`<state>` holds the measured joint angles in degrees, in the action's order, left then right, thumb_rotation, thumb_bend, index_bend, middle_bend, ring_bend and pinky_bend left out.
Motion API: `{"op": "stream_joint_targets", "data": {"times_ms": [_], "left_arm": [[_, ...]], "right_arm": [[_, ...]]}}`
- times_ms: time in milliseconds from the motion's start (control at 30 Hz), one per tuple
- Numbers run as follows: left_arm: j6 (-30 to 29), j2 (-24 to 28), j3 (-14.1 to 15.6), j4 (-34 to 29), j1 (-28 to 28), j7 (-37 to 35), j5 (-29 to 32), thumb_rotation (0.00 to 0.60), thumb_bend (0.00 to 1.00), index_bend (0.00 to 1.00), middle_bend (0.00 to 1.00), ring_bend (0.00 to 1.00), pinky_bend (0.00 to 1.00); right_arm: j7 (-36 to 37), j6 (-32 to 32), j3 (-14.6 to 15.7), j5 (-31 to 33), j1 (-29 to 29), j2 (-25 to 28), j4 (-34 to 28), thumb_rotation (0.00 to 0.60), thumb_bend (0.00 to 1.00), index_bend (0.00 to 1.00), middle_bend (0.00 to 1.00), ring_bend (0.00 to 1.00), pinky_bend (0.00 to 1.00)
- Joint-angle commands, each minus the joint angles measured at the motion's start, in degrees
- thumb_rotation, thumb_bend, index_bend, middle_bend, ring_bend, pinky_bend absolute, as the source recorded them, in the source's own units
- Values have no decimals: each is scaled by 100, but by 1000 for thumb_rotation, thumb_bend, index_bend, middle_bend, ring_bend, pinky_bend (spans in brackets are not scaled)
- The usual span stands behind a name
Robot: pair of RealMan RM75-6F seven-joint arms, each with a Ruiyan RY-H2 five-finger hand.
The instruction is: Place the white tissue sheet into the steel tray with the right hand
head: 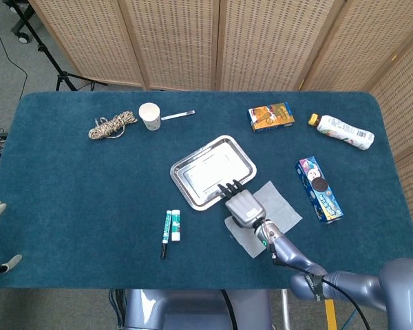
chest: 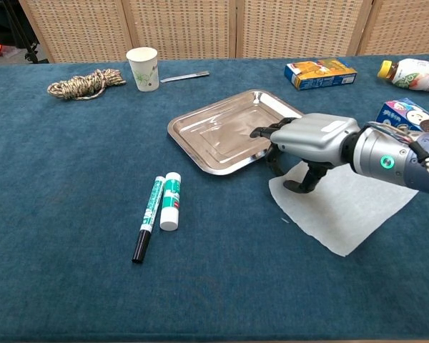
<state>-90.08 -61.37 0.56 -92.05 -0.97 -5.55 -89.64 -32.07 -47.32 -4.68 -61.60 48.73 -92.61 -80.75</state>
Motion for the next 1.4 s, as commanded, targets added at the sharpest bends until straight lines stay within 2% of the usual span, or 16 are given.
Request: {"op": "stream_joint_targets", "data": {"times_ms": [33, 467, 533, 567, 700, 900, 1067, 1400], "left_arm": [[-6, 3, 3, 0, -3, -5, -5, 600, 0, 0, 0, 0, 0], [8, 26, 15, -13, 1, -43, -20, 600, 0, 0, 0, 0, 0], [8, 35, 20, -12, 3, -61, -32, 600, 0, 0, 0, 0, 0], [1, 42, 7, -15, 6, -85, -24, 600, 0, 0, 0, 0, 0], [58, 59, -19, -20, 37, -109, 29, 600, 0, 0, 0, 0, 0], [213, 82, -63, -29, 94, -136, 184, 600, 0, 0, 0, 0, 0], [344, 92, -103, -63, 145, -135, 315, 600, 0, 0, 0, 0, 0], [716, 91, -184, -70, 279, -112, 659, 600, 0, 0, 0, 0, 0]], "right_arm": [[40, -67, 8, -66, -24, -1, -3, 600, 517, 597, 0, 0, 0], [-83, -556, -264, -433, 39, 239, -556, 600, 569, 610, 0, 0, 0], [-301, -590, -410, -353, 153, 253, -646, 600, 569, 610, 0, 0, 0], [-571, -627, -595, -353, 341, 210, -643, 600, 569, 610, 0, 0, 0], [-1338, -608, -934, 150, 775, -63, -543, 600, 569, 610, 0, 0, 0], [-1913, -424, -1218, 743, 1419, -649, 271, 600, 569, 610, 0, 0, 0], [-1730, -161, -1324, 939, 1745, -1117, 1058, 600, 569, 610, 0, 0, 0], [-1044, 570, -1337, 916, 2307, -2178, 3236, 600, 569, 610, 0, 0, 0]]}}
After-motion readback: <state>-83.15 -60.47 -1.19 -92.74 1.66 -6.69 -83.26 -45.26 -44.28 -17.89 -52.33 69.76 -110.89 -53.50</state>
